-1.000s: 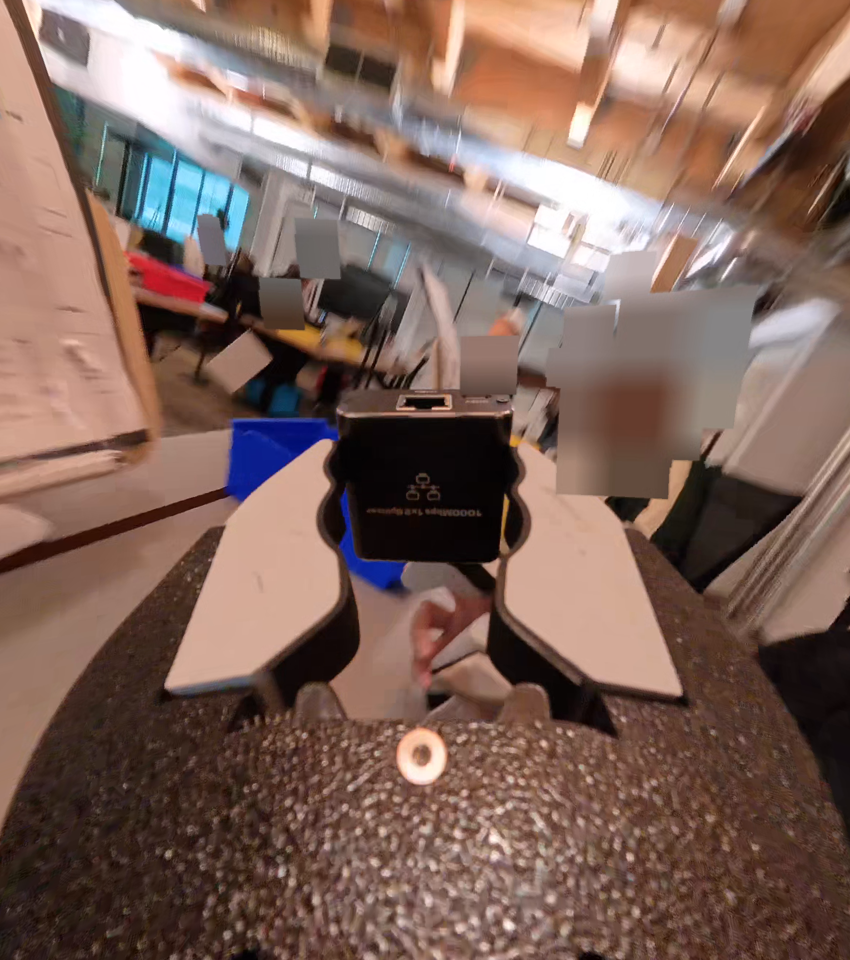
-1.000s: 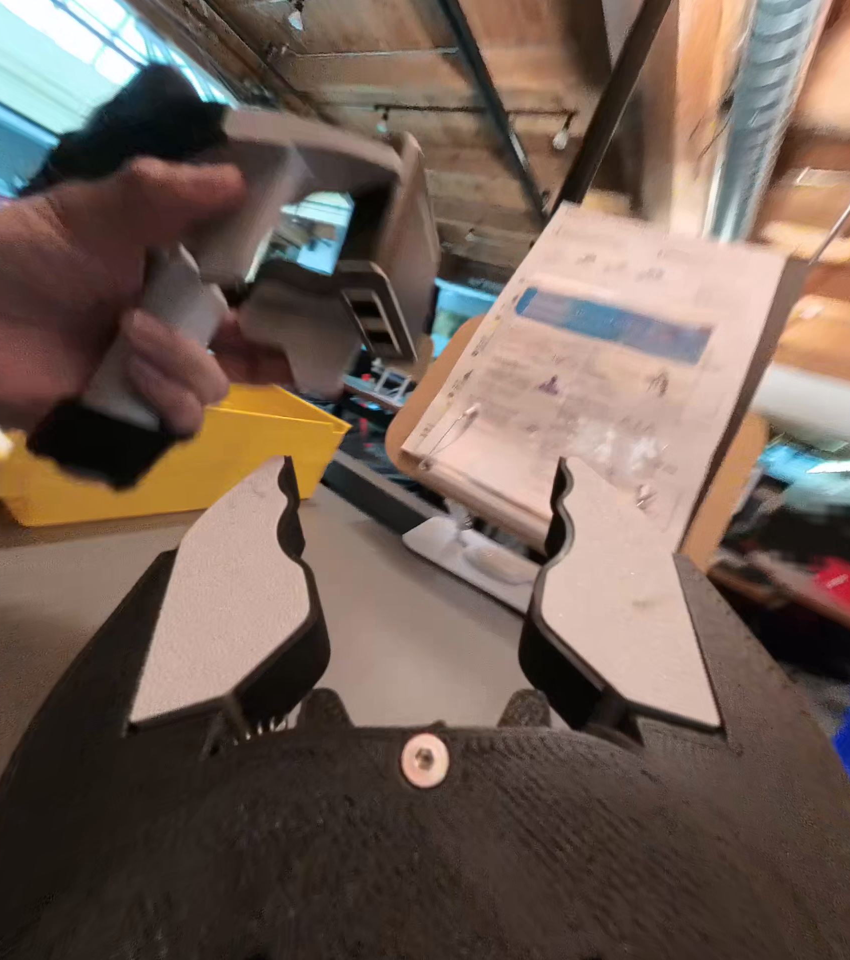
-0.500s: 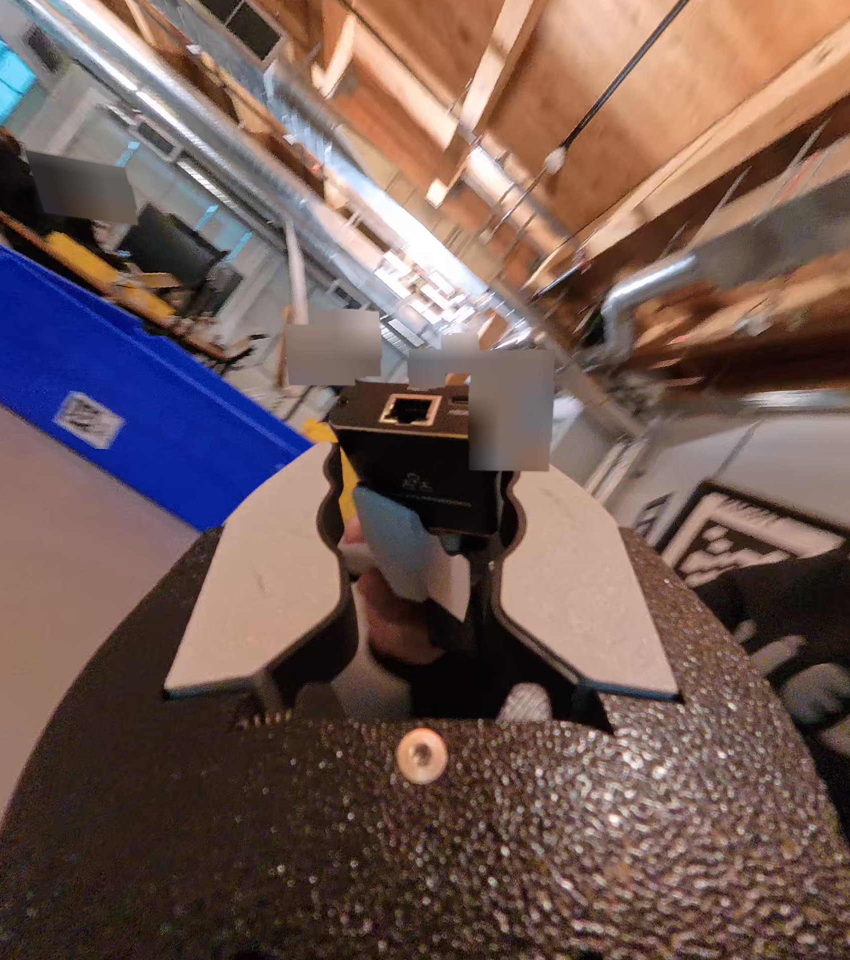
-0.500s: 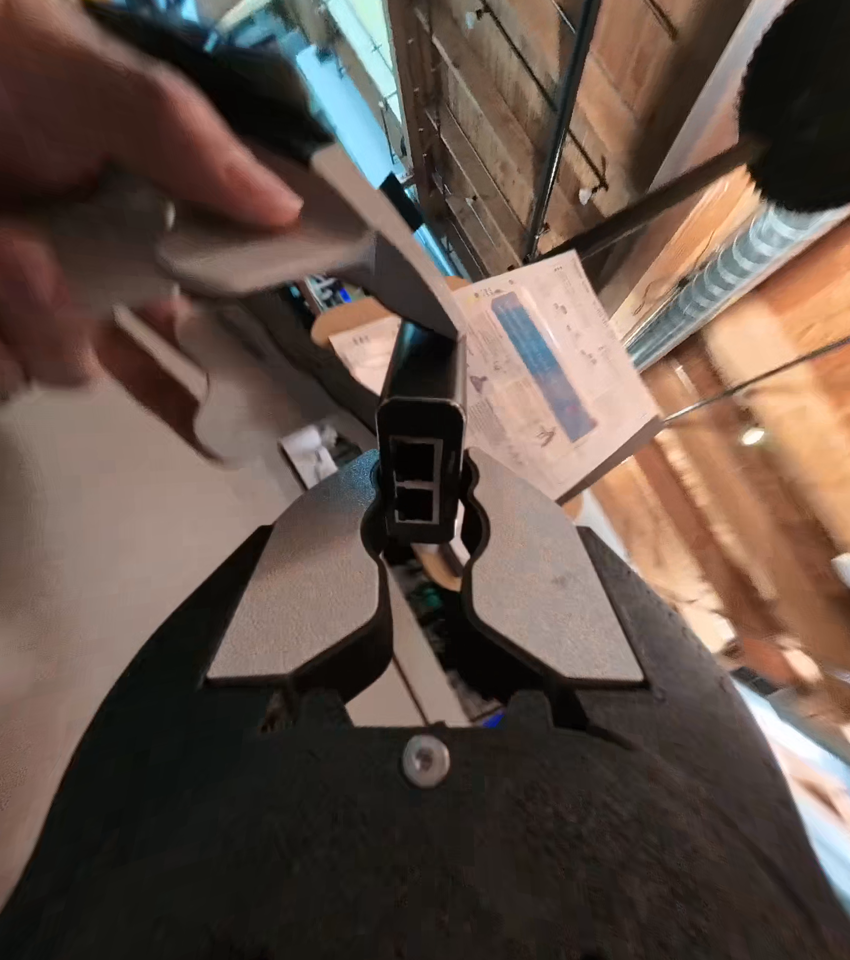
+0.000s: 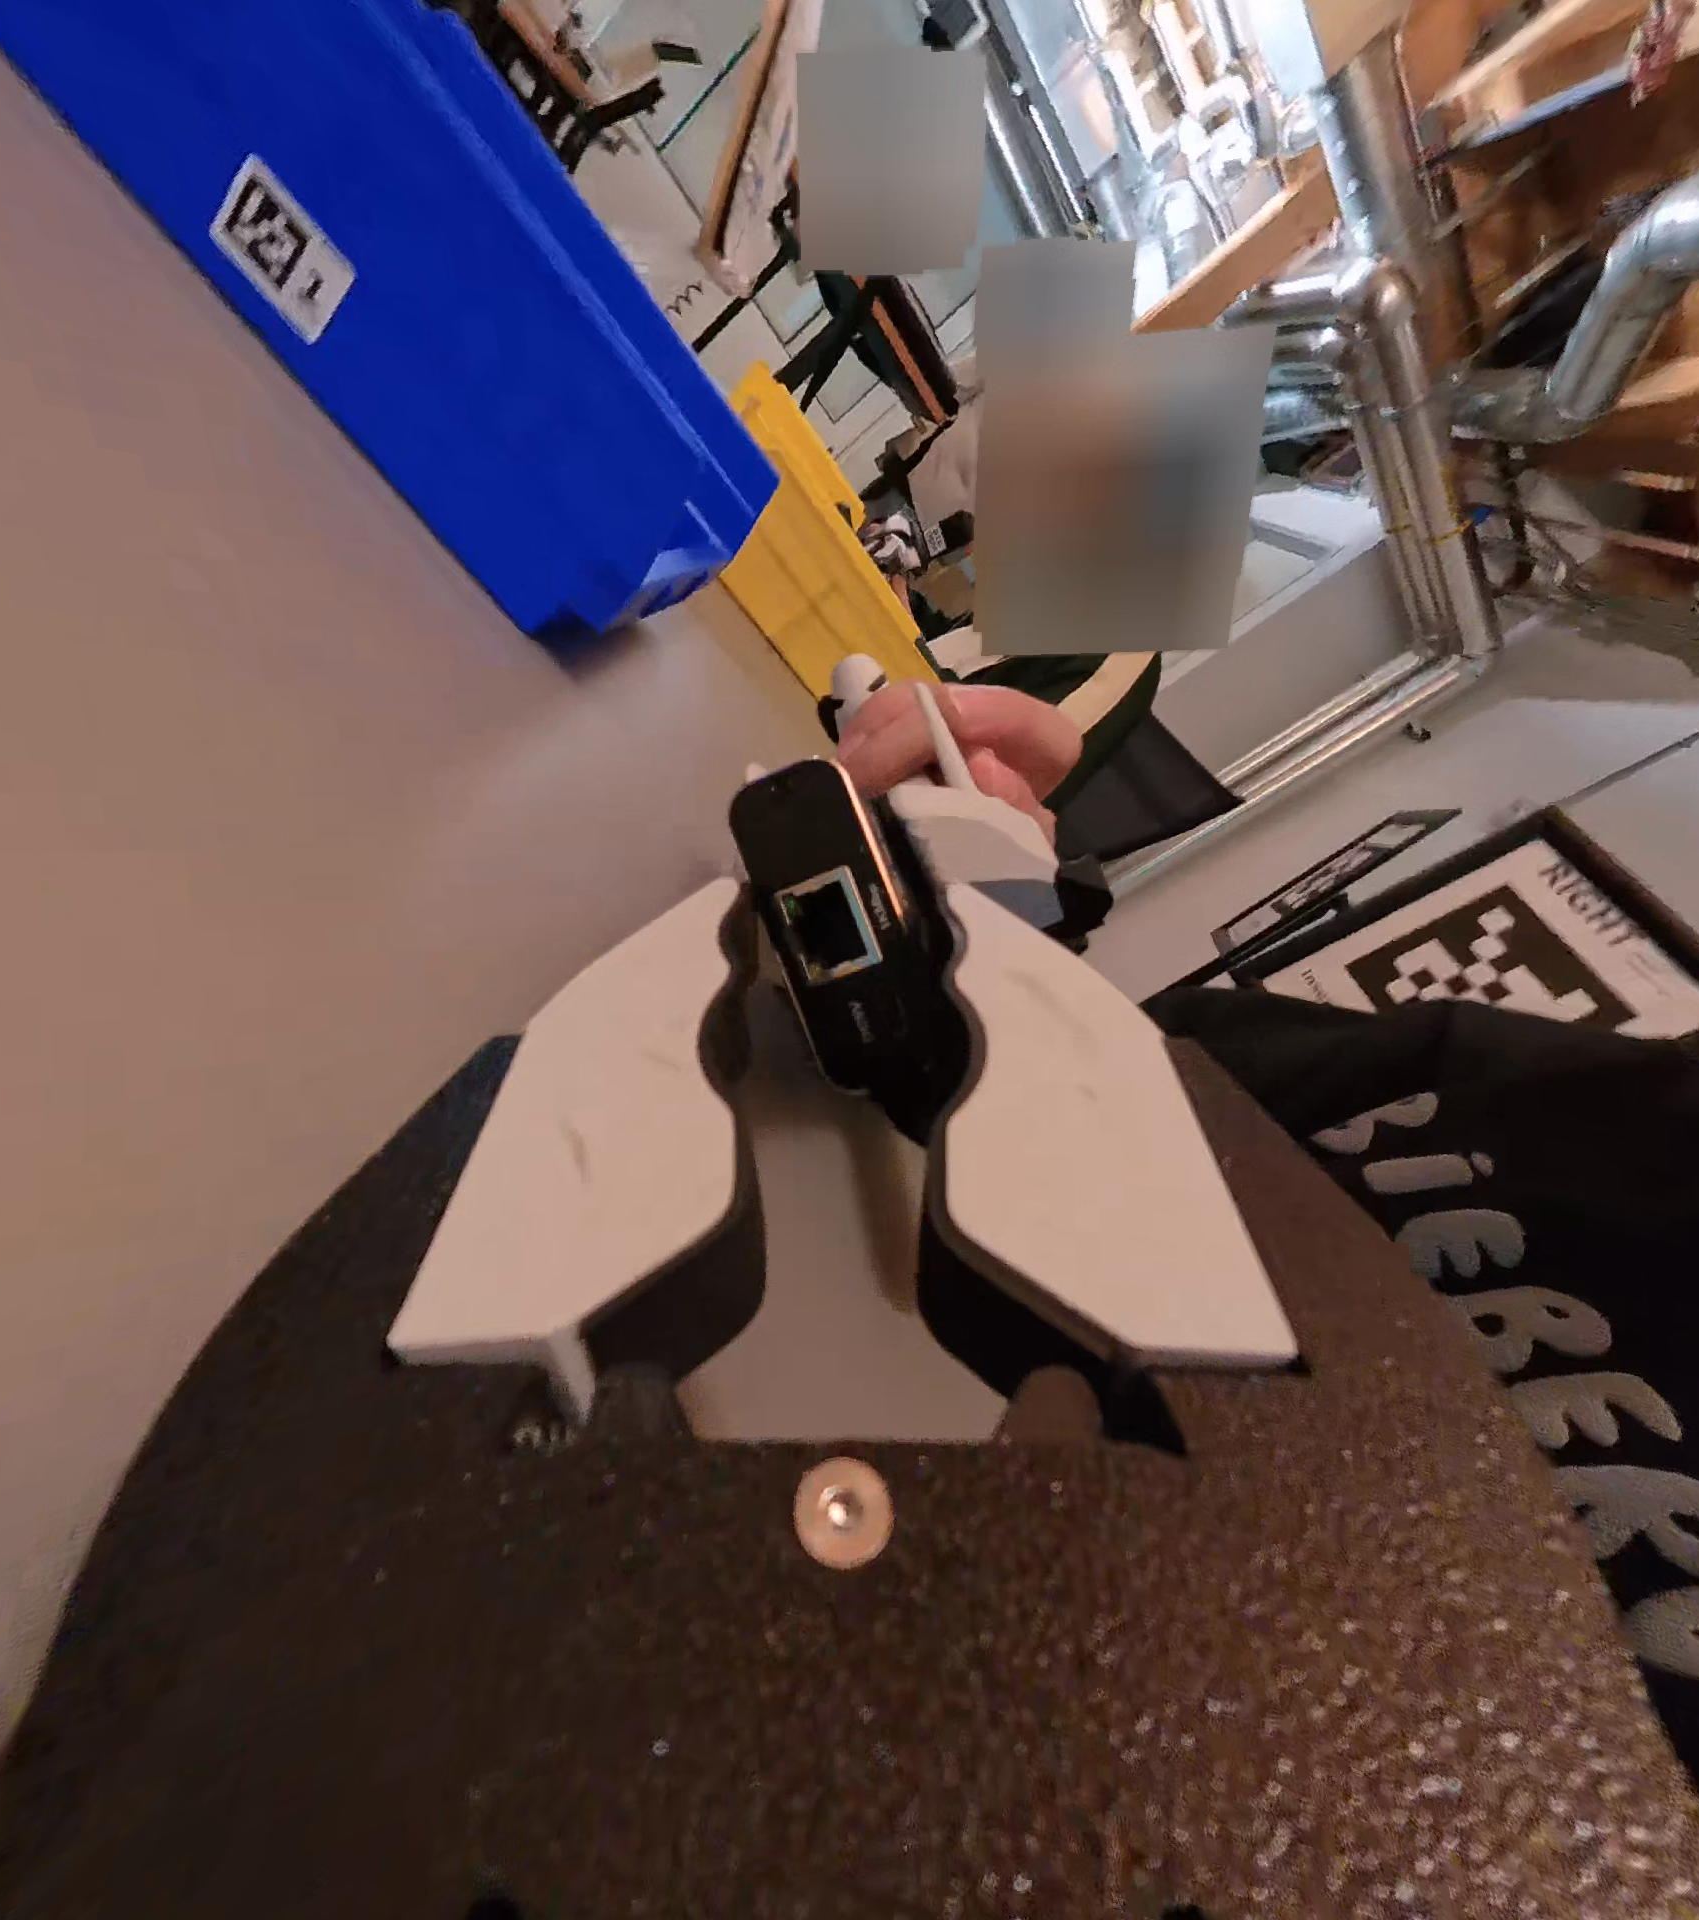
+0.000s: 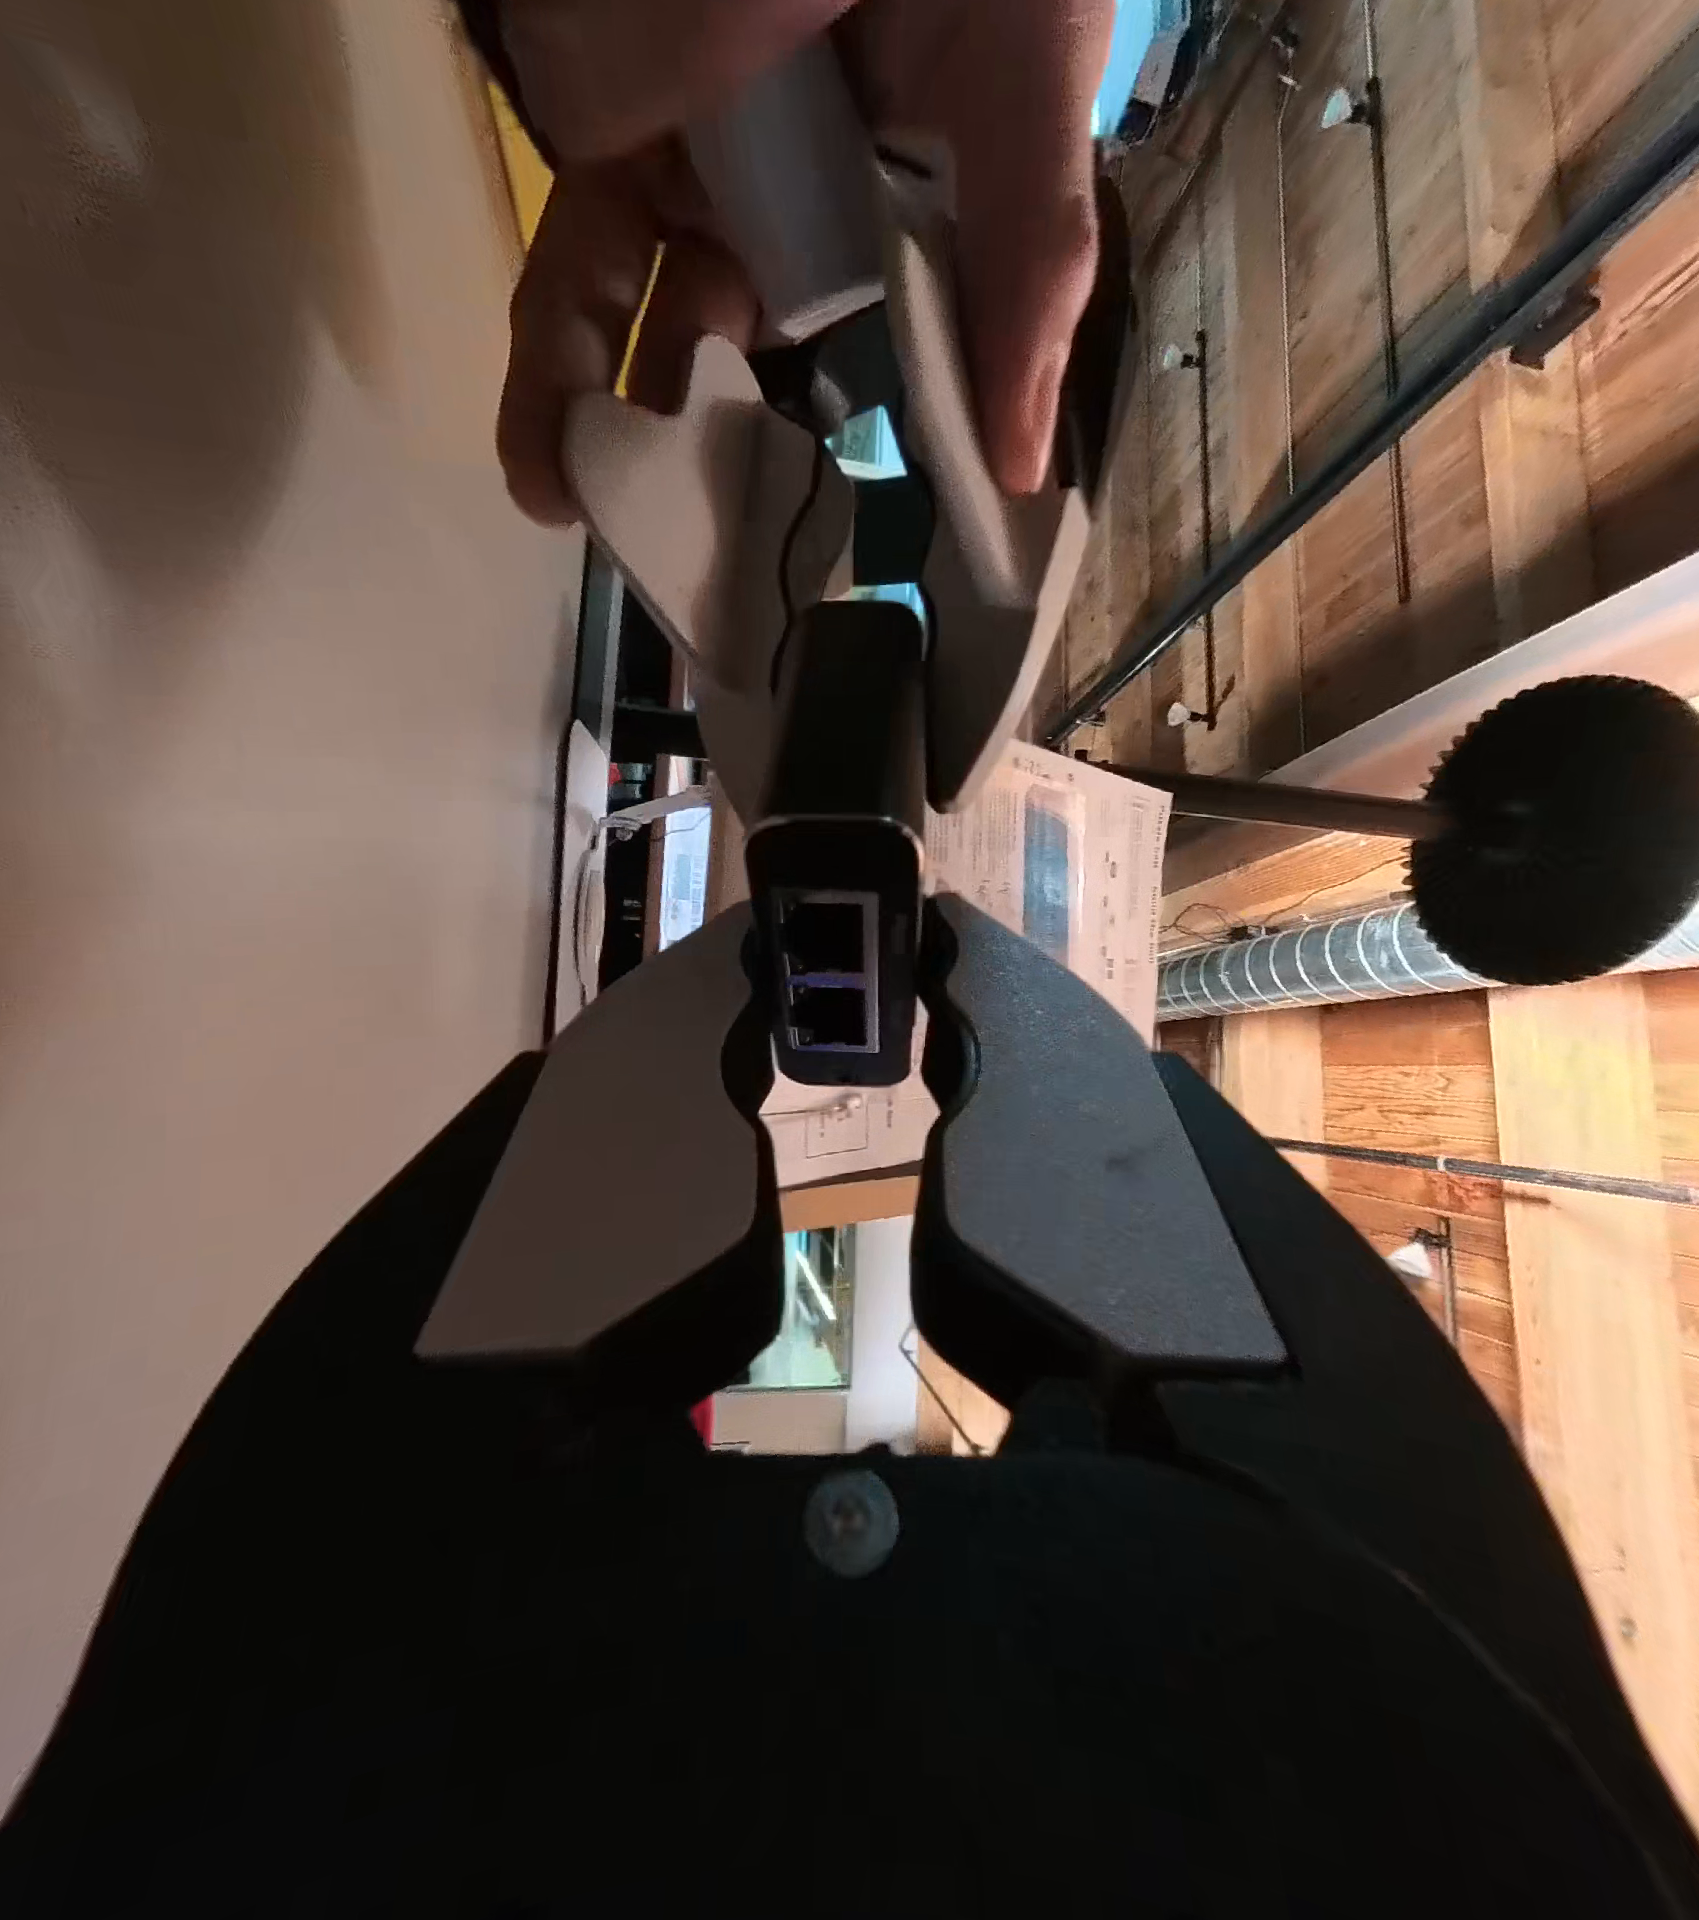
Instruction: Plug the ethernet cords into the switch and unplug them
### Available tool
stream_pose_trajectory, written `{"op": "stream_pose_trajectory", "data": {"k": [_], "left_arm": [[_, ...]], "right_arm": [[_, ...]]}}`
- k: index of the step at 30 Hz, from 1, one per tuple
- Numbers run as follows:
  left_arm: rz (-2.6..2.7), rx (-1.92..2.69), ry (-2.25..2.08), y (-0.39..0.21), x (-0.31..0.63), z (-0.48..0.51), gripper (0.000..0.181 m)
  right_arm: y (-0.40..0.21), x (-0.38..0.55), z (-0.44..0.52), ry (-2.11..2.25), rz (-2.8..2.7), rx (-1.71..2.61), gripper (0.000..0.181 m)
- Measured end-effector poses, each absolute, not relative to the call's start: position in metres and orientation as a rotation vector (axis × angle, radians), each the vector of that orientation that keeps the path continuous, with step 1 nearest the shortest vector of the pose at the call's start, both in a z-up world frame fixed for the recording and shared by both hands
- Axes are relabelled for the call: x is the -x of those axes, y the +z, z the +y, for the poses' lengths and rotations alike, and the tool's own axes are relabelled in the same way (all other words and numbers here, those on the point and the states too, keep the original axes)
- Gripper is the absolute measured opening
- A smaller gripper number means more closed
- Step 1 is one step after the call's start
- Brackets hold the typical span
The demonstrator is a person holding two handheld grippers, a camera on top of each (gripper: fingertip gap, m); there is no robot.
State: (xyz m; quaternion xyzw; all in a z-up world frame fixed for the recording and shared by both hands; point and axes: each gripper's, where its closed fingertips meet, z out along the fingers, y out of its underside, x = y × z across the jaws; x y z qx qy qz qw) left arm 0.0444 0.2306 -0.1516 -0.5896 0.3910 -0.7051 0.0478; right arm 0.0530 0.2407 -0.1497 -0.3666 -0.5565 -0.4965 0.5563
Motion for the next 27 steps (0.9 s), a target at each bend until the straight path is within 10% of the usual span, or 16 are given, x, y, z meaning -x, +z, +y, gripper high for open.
{"op": "stream_pose_trajectory", "data": {"k": [7,14,27], "left_arm": [[1.046,1.725,-2.298,-0.148,-0.05,0.234,0.024],[0.874,1.701,-2.283,-0.133,-0.053,0.244,0.024],[0.764,1.831,-2.255,-0.138,-0.074,0.221,0.023]], "right_arm": [[-0.144,-0.069,0.246,-0.857,-1.146,1.064,0.033],[-0.144,-0.053,0.239,0.074,-0.777,1.342,0.105],[-0.138,-0.049,0.236,0.22,-0.707,1.293,0.088]]}}
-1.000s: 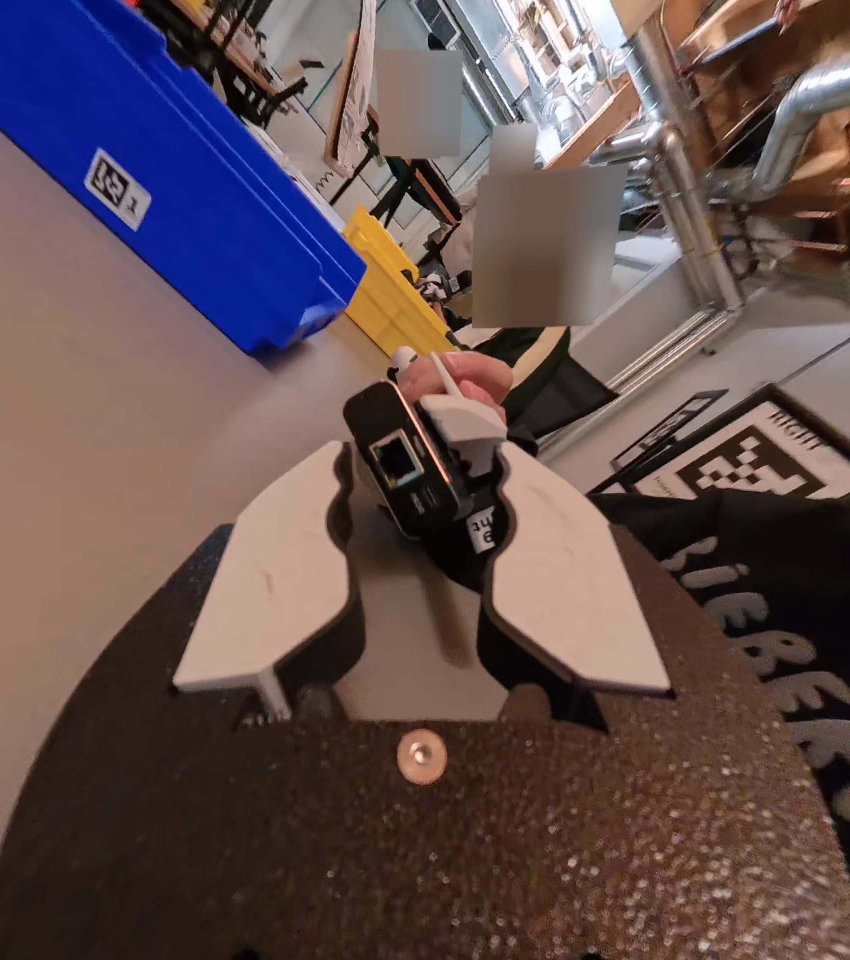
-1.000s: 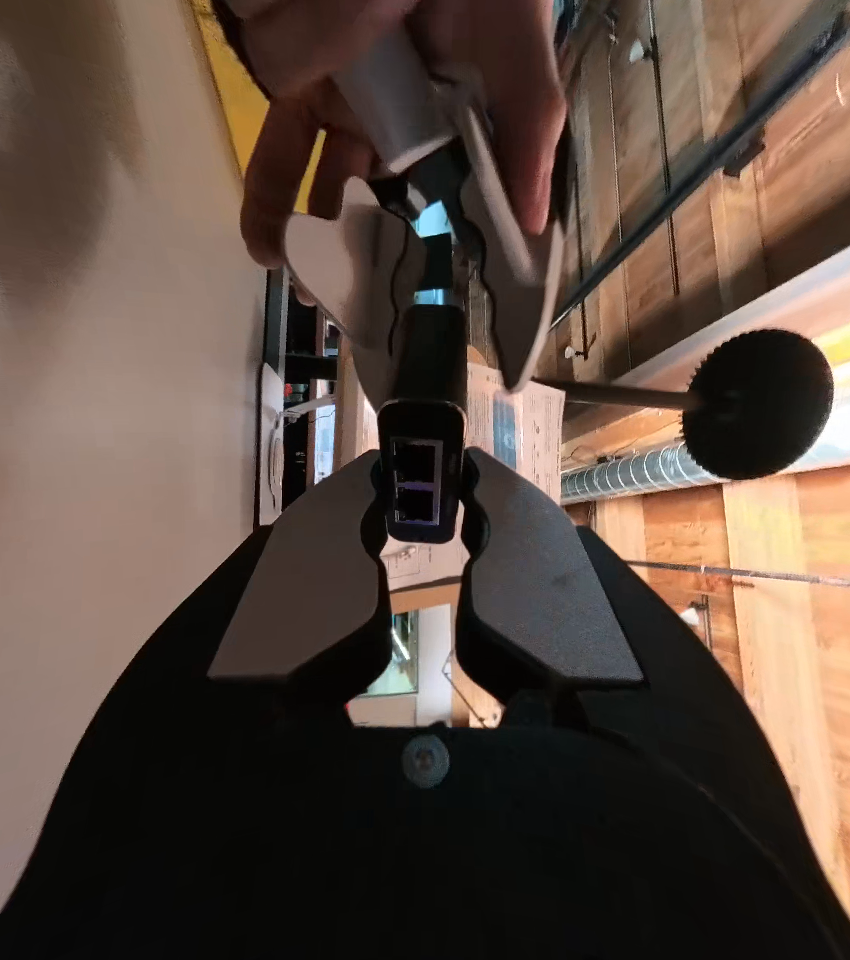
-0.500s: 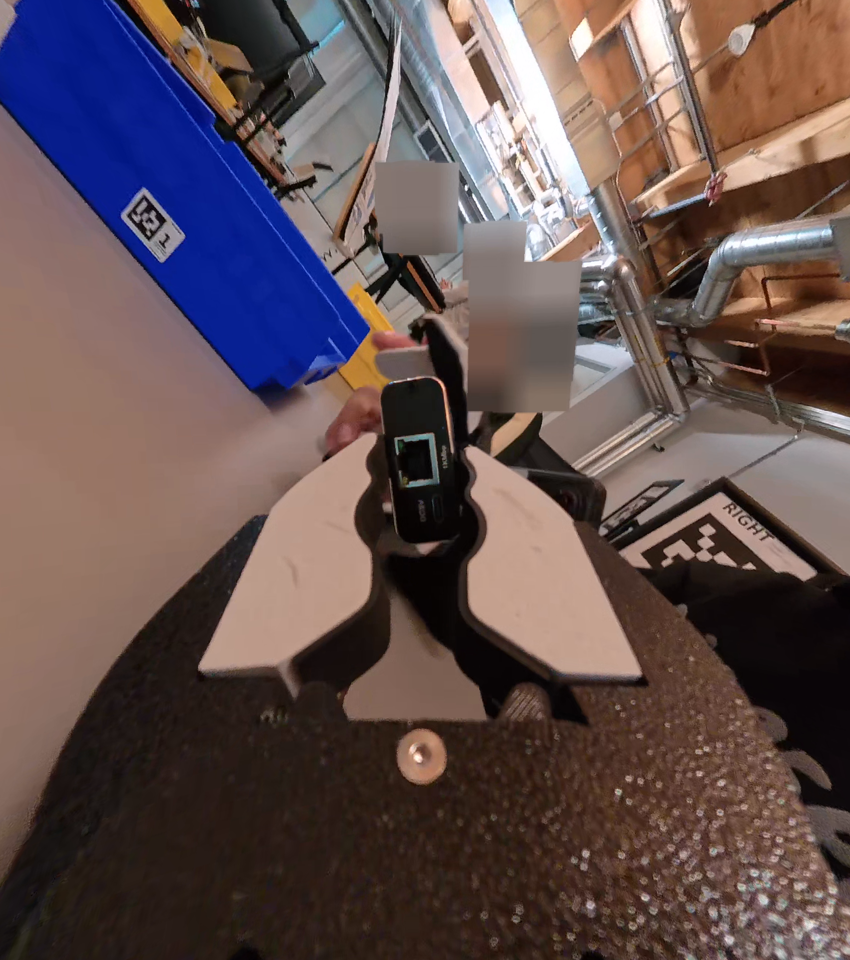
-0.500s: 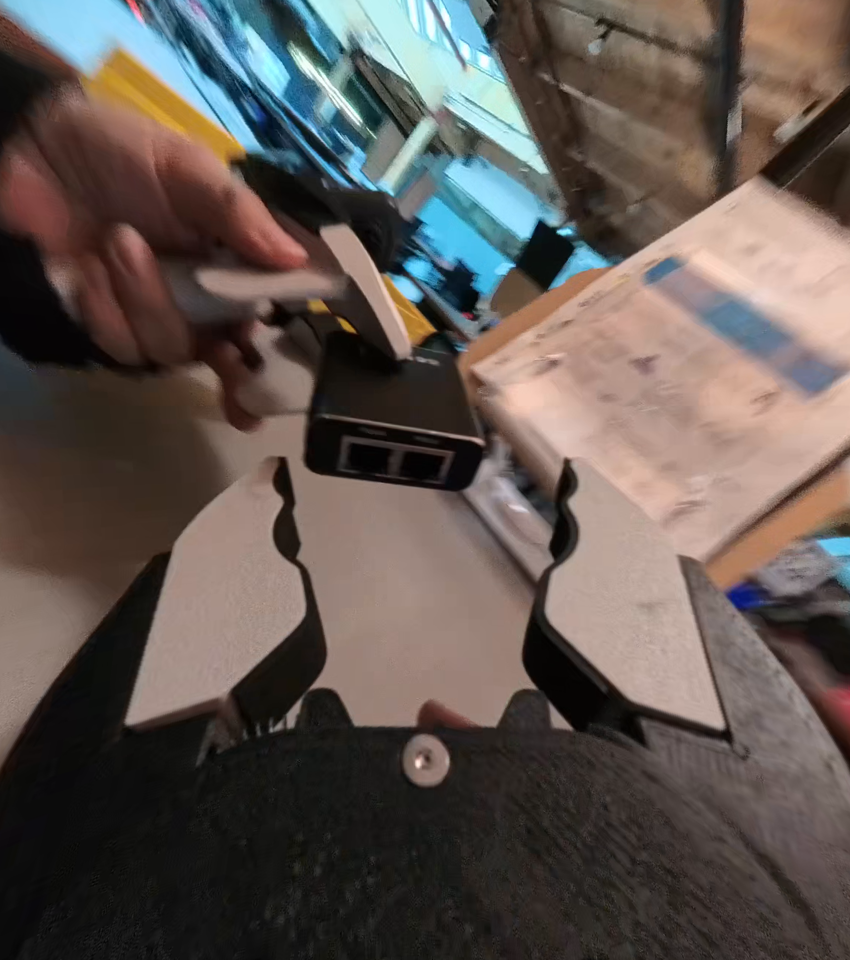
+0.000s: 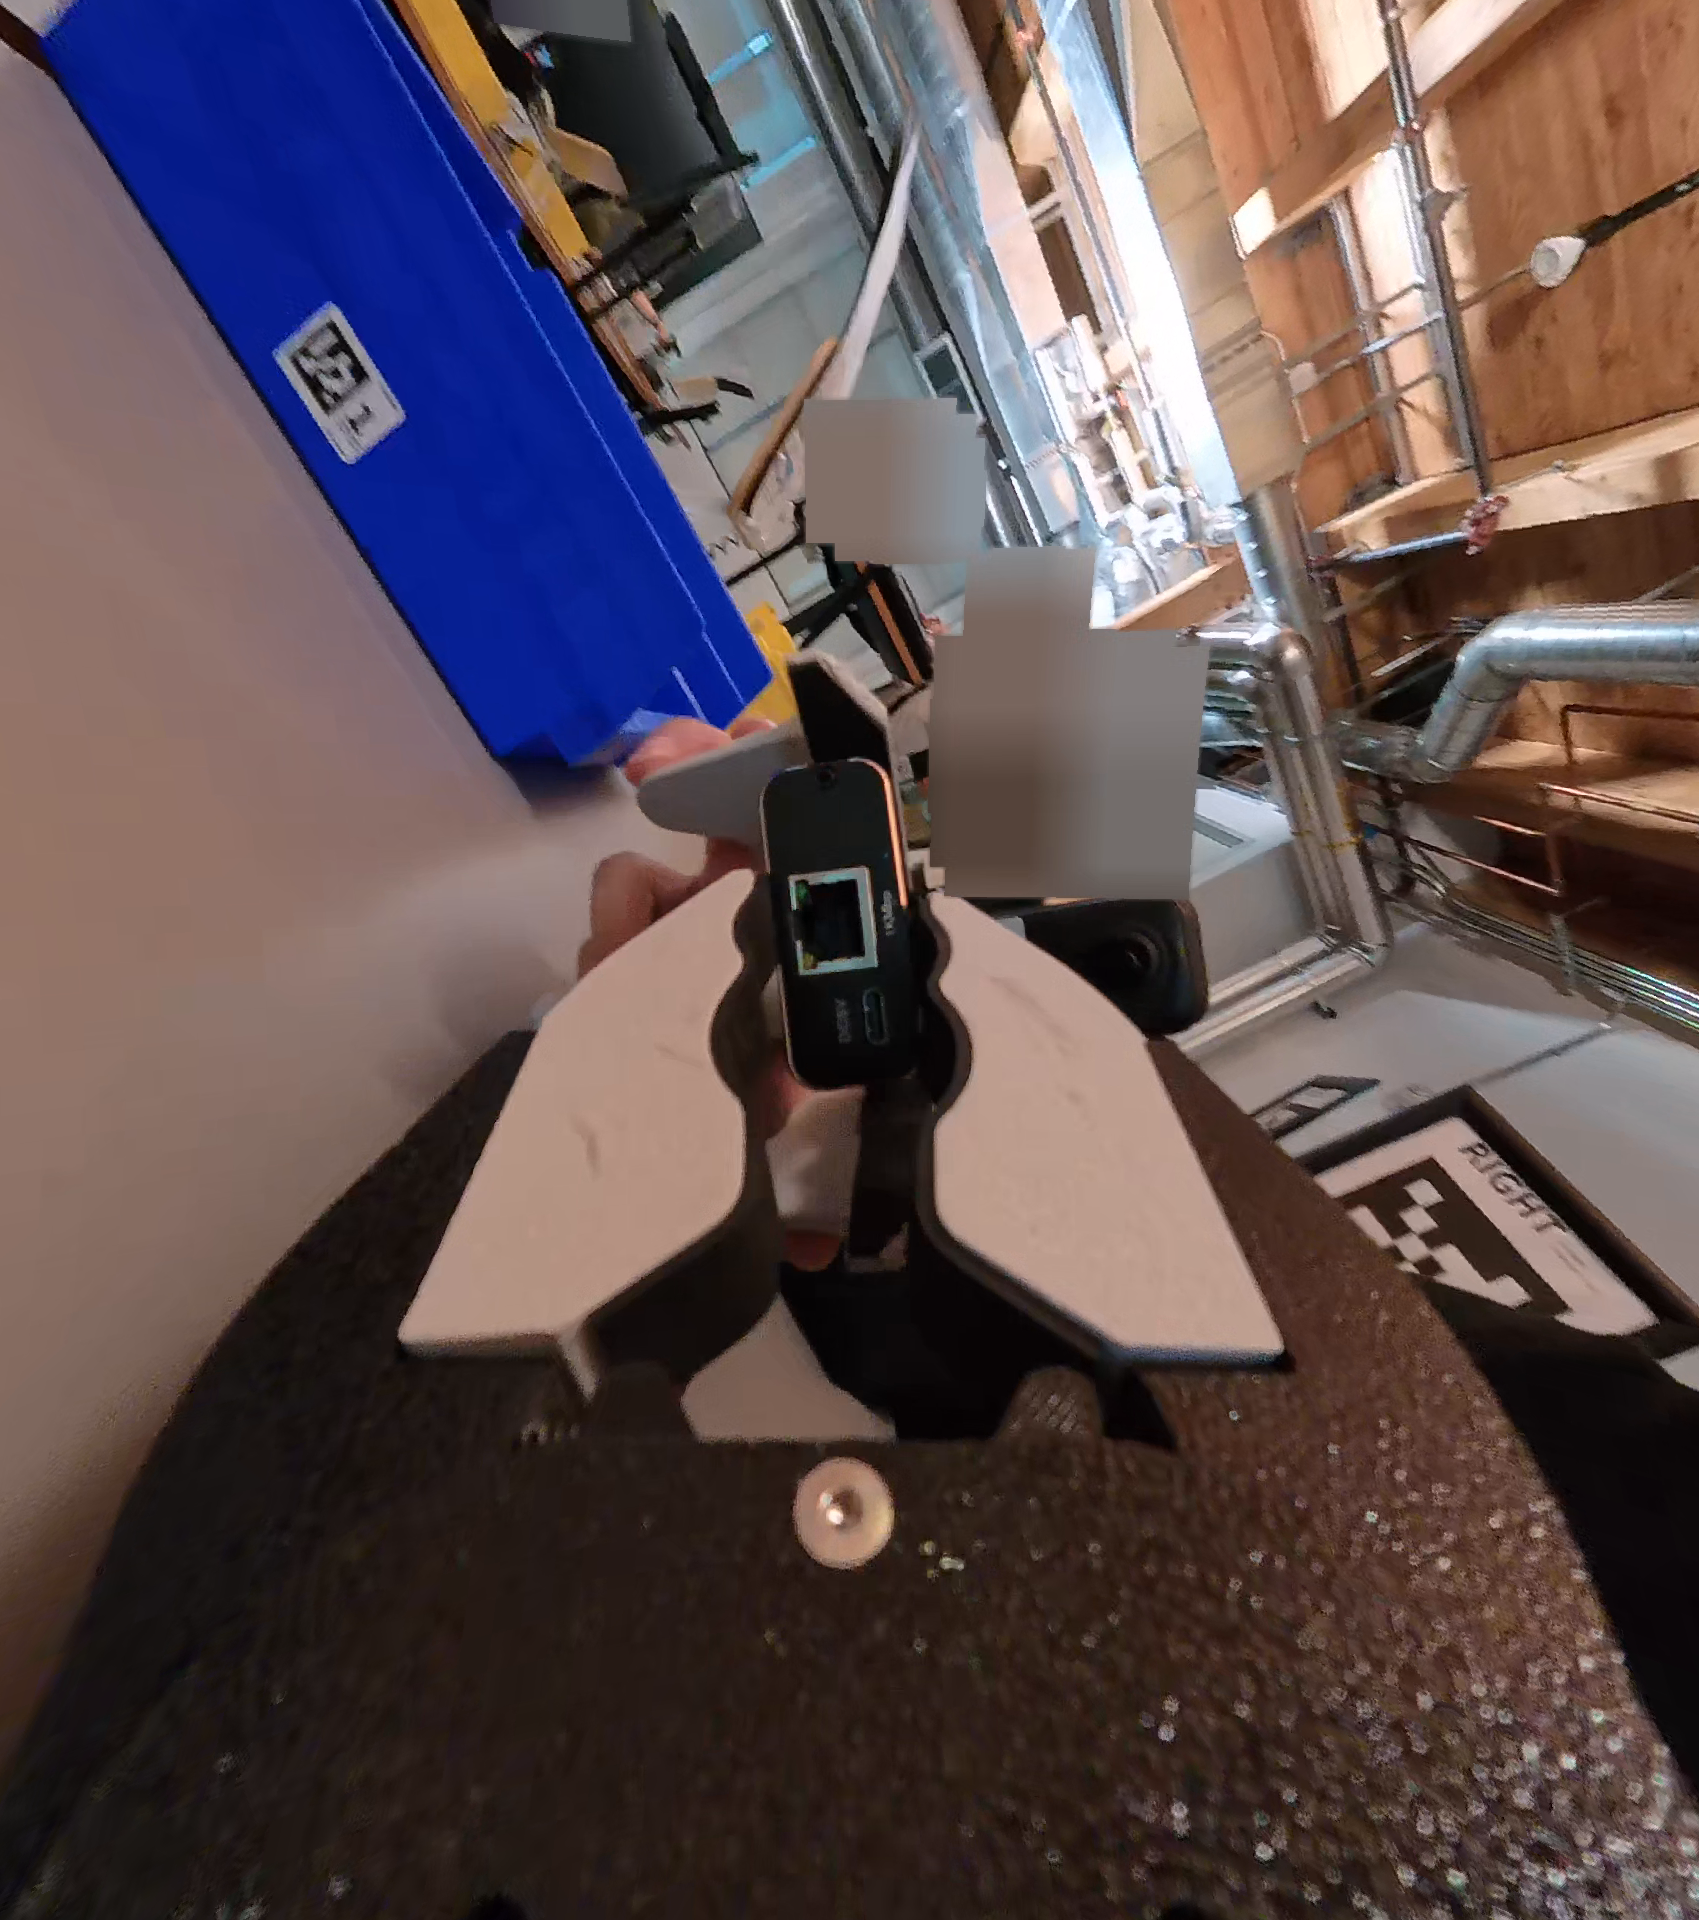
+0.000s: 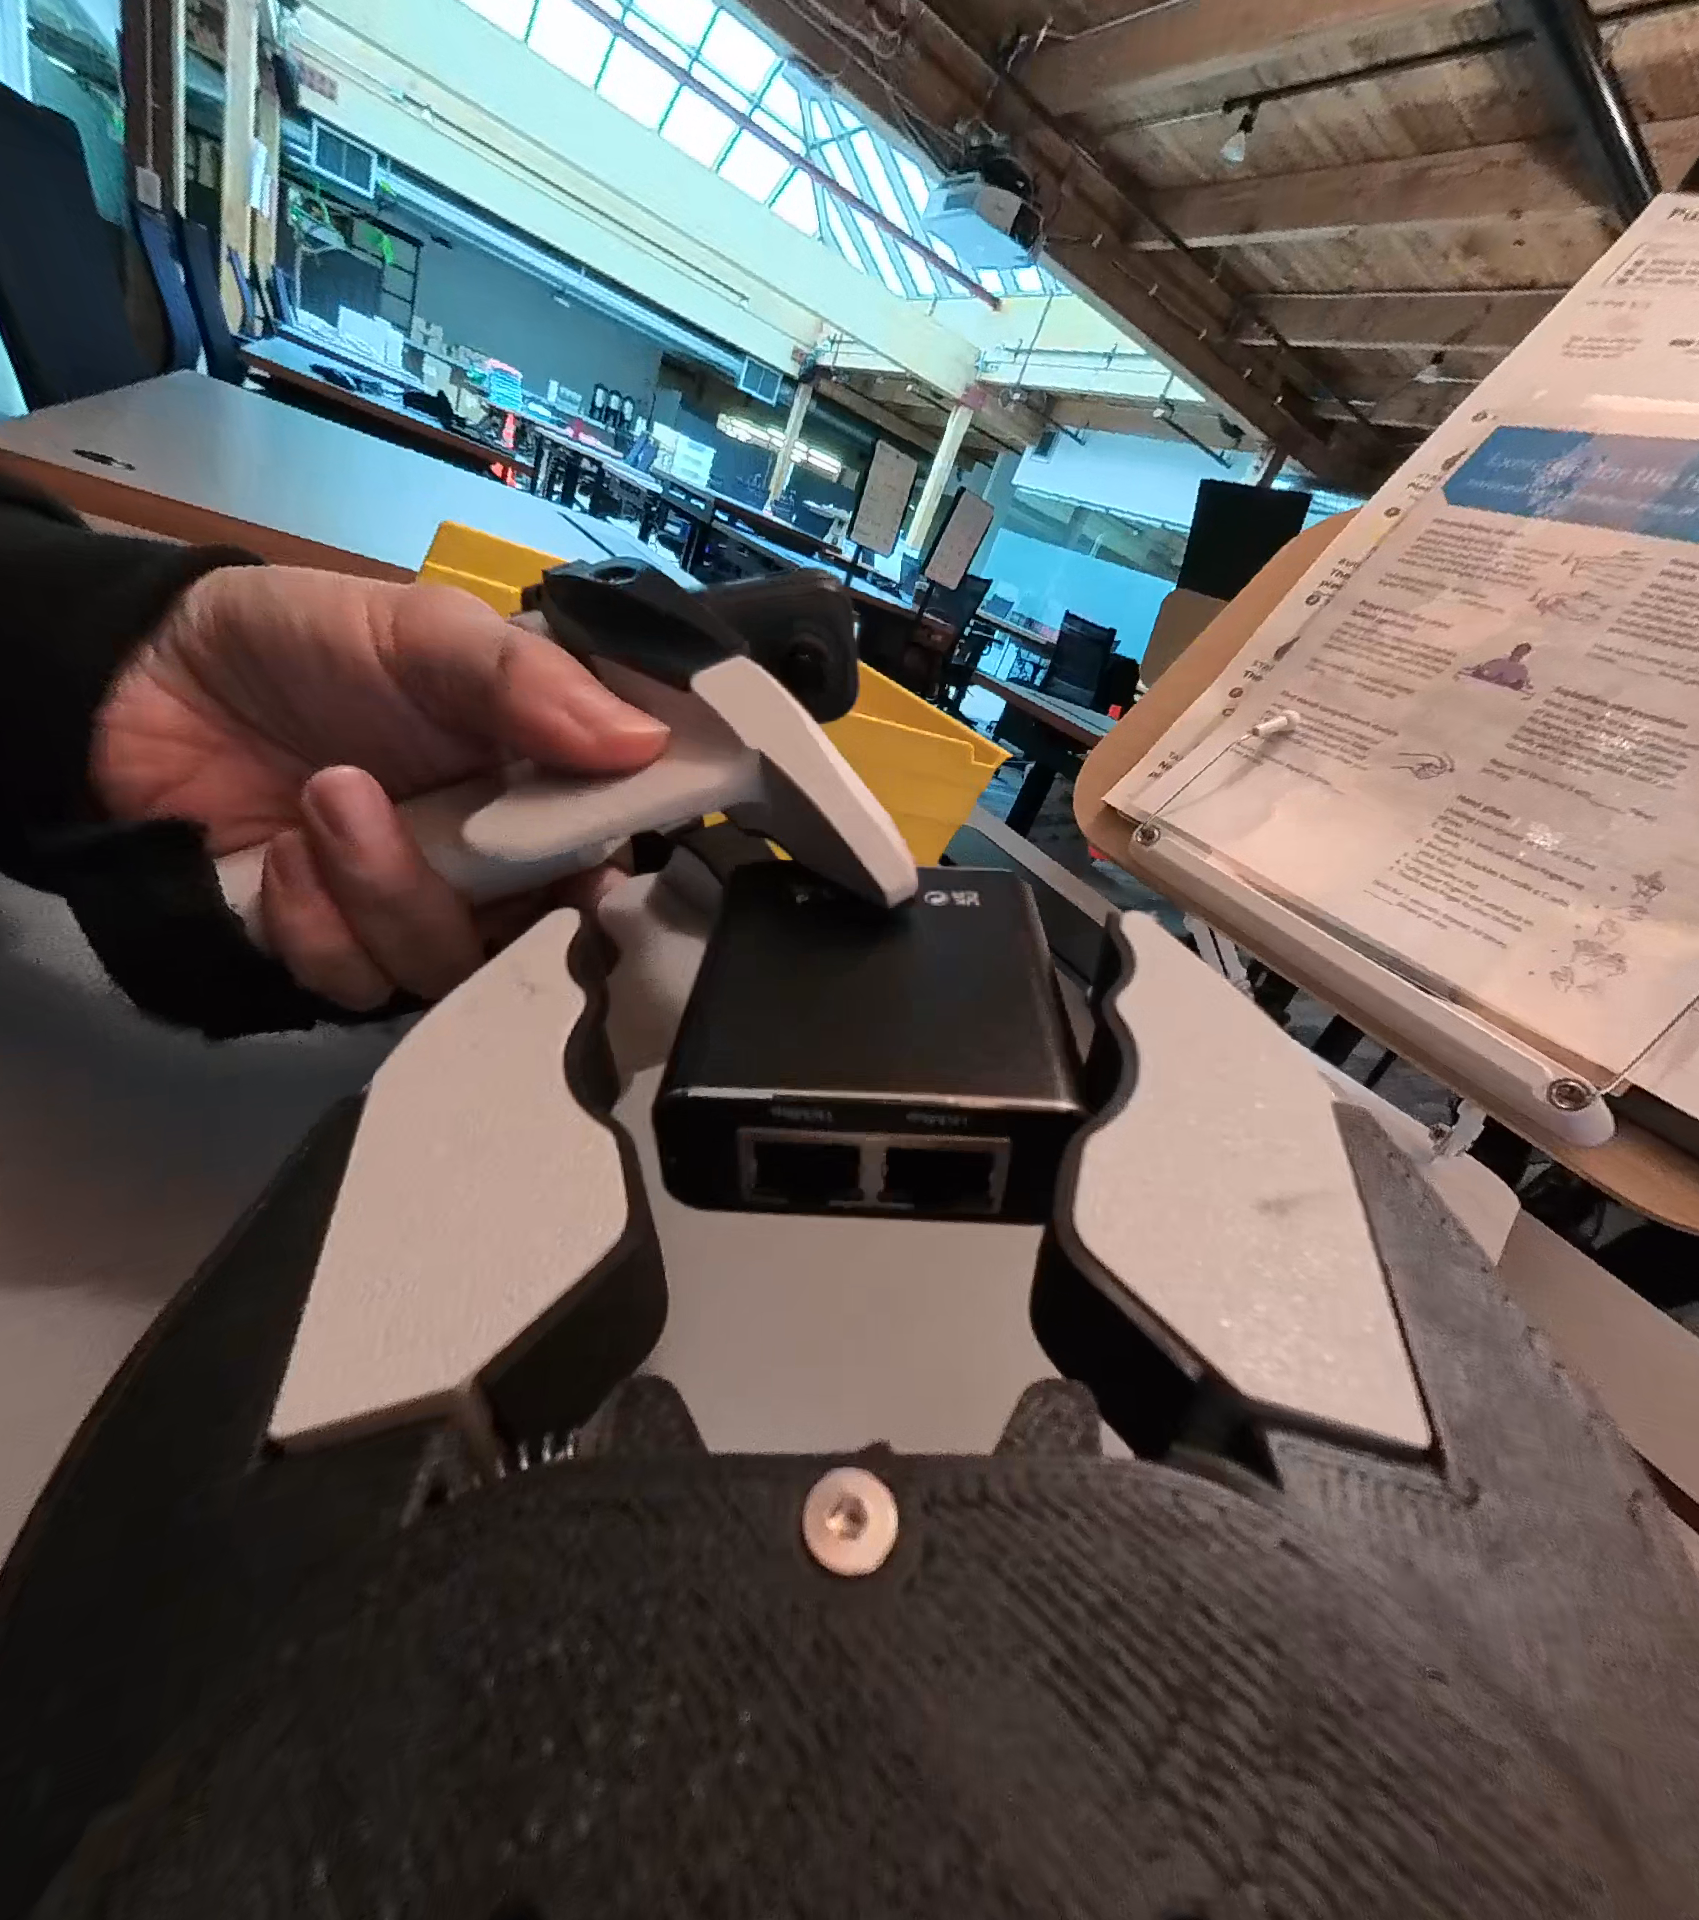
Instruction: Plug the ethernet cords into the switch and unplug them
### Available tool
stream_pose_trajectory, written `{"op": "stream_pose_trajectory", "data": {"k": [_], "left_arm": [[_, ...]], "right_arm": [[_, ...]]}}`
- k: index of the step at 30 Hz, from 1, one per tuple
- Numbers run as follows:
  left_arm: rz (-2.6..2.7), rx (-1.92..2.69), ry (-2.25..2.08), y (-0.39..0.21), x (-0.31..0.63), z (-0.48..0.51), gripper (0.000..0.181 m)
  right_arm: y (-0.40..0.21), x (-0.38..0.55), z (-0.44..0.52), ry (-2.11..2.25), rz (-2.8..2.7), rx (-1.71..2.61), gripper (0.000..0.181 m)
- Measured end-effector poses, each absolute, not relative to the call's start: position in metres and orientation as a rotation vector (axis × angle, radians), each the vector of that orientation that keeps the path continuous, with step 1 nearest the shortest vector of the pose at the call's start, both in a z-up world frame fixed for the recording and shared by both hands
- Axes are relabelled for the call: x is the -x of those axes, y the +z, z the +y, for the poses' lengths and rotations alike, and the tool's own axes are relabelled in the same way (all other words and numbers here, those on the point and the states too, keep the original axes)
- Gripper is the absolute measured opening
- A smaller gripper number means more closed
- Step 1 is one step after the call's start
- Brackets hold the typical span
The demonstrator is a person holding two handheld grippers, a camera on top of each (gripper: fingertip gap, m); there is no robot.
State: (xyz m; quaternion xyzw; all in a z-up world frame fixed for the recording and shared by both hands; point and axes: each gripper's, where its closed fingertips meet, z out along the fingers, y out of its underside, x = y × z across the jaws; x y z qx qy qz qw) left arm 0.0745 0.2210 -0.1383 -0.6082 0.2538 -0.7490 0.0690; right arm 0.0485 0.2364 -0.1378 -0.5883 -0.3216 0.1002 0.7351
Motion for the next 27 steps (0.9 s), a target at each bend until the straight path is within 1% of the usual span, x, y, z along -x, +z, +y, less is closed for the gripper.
{"op": "stream_pose_trajectory", "data": {"k": [2,3,4,12,18,22,27], "left_arm": [[0.72,1.837,-2.262,-0.138,-0.075,0.223,0.023],[0.708,1.837,-2.264,-0.138,-0.075,0.224,0.023],[0.713,1.832,-2.262,-0.138,-0.076,0.223,0.023],[0.62,1.765,-2.236,-0.13,-0.077,0.227,0.023],[0.467,1.814,-2.269,-0.133,-0.078,0.231,0.023],[0.455,1.798,-2.193,-0.131,-0.079,0.231,0.023],[0.461,1.782,-2.241,-0.13,-0.079,0.23,0.023]], "right_arm": [[-0.137,-0.049,0.236,0.241,-0.691,1.29,0.085],[-0.136,-0.052,0.237,0.242,-0.676,1.284,0.078],[-0.135,-0.052,0.236,0.25,-0.674,1.277,0.075],[-0.134,-0.058,0.24,0.29,-0.597,1.304,0.075],[-0.137,-0.063,0.247,0.133,-0.62,1.32,0.075],[-0.136,-0.063,0.246,0.161,-0.619,1.315,0.075],[-0.134,-0.063,0.245,0.207,-0.598,1.322,0.075]]}}
